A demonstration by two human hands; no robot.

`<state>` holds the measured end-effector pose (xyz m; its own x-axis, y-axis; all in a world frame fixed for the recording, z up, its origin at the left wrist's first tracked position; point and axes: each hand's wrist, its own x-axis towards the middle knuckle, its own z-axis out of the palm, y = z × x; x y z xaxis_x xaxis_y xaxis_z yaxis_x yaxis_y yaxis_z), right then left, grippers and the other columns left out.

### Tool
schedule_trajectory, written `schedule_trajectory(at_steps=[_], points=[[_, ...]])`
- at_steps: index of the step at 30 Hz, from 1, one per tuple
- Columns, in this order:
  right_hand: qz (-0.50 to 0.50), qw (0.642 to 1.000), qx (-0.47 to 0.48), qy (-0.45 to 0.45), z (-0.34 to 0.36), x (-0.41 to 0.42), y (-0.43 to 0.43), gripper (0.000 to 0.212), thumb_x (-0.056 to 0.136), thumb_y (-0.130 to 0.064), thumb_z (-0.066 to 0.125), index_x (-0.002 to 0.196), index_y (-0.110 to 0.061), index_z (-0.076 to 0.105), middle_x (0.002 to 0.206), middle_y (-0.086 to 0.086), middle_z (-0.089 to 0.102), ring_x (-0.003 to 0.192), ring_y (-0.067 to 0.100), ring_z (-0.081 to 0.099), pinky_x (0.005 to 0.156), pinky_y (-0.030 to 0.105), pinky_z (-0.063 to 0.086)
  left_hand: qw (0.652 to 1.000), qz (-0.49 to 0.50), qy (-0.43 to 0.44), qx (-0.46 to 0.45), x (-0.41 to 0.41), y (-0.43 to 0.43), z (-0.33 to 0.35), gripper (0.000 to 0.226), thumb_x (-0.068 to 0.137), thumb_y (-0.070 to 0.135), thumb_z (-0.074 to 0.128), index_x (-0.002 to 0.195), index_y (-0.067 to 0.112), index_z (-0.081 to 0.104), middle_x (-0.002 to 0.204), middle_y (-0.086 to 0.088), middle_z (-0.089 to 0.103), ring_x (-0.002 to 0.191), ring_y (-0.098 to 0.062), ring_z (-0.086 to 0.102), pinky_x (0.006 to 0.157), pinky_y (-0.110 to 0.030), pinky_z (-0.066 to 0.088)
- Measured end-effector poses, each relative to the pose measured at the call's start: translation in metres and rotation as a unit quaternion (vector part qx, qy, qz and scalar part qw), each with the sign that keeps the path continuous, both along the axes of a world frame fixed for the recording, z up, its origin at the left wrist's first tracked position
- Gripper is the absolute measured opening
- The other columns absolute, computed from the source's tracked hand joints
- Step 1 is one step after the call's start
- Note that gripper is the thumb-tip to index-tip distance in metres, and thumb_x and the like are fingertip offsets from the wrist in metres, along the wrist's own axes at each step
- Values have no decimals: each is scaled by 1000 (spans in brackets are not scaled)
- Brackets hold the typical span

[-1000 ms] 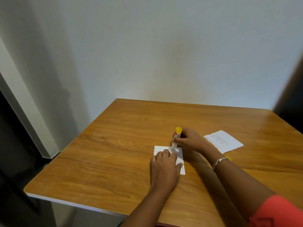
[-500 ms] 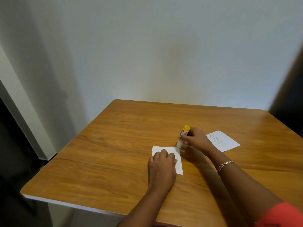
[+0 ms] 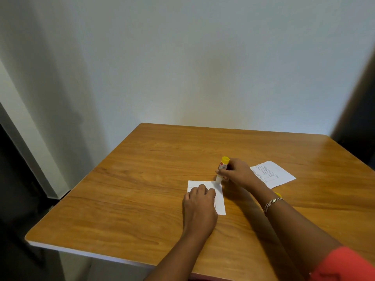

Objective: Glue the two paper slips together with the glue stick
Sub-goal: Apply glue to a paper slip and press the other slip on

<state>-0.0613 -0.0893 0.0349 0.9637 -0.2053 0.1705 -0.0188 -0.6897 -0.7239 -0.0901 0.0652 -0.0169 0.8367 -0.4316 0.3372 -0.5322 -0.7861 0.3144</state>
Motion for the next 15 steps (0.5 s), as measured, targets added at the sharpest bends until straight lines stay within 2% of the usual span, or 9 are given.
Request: schedule_trajectory(at_steps=[4, 7, 10, 15], points=[[-1, 1000, -12, 16, 1, 0, 2, 25, 81, -27, 66, 90, -4, 63, 91, 16, 68, 85, 30, 63, 78, 46, 51, 1000, 1, -4, -3, 1, 0, -1, 25, 92, 21, 44, 116, 20, 51, 119, -3, 54, 109, -19, 47, 90, -33, 36], [3, 1000, -23, 19, 1, -1, 2, 23, 81, -27, 66, 87, -5, 62, 86, 14, 68, 81, 29, 62, 72, 43, 51, 1000, 1, -7, -9, 1, -1, -2, 24, 93, 20, 42, 115, 19, 52, 117, -3, 54, 108, -19, 47, 89, -33, 36], [2, 1000, -27, 15, 1, -4, 2, 19, 81, -26, 66, 83, -8, 61, 79, 8, 64, 73, 23, 56, 63, 31, 41, 1000, 0, -13, -15, 2, -1, -2, 22, 93, 18, 41, 111, 18, 54, 114, -3, 56, 105, -21, 49, 88, -34, 37], [6, 999, -37, 19, 2, -10, 5, 19, 81, -23, 66, 86, -5, 64, 78, 8, 63, 72, 21, 55, 64, 30, 38, 1000, 5, -15, -22, 3, -1, -3, 22, 94, 20, 42, 111, 19, 54, 114, -3, 56, 105, -20, 49, 87, -34, 37]])
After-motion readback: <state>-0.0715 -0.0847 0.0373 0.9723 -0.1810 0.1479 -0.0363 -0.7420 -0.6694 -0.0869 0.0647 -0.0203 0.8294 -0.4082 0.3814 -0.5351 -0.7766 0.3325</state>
